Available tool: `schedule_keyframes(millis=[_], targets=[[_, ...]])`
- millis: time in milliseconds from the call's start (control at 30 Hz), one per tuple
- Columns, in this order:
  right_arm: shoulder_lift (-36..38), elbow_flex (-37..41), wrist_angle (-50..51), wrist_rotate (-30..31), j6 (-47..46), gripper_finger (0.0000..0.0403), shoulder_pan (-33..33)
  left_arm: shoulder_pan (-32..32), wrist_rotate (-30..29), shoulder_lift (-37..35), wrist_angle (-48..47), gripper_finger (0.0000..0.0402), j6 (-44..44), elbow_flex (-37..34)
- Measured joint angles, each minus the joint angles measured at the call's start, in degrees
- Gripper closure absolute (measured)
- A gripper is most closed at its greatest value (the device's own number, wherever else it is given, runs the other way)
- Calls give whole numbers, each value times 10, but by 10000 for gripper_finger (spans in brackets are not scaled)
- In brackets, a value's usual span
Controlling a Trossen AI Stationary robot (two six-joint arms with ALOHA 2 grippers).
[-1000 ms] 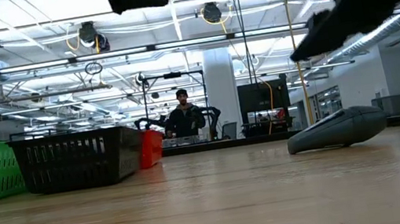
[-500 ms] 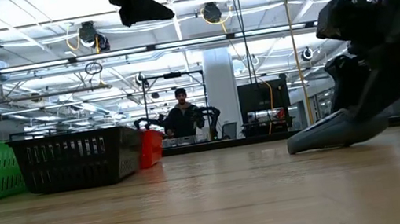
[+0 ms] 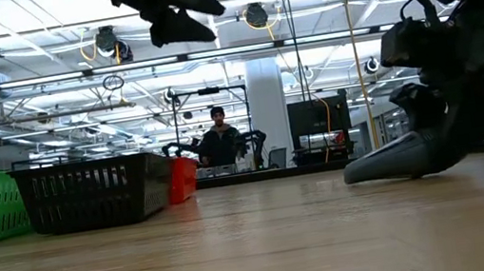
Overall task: Pick & Place Travel size toiletries
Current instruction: Put the gray deodorant into the black bin
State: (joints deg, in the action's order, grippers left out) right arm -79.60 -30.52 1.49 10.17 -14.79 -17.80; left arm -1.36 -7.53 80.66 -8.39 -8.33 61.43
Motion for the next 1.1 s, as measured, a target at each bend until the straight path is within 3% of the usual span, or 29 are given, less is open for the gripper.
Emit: schedule_keyframes(millis=[400, 767, 1100], targets=[[36, 0, -3, 5, 55, 201, 1, 1, 0, 33, 30, 94, 5, 0], [88, 0, 0, 107, 101, 201, 1, -1, -2, 35, 60, 94, 7, 0], [108, 0, -3, 142, 121, 201, 6, 0, -5, 35, 57, 94, 7, 0]])
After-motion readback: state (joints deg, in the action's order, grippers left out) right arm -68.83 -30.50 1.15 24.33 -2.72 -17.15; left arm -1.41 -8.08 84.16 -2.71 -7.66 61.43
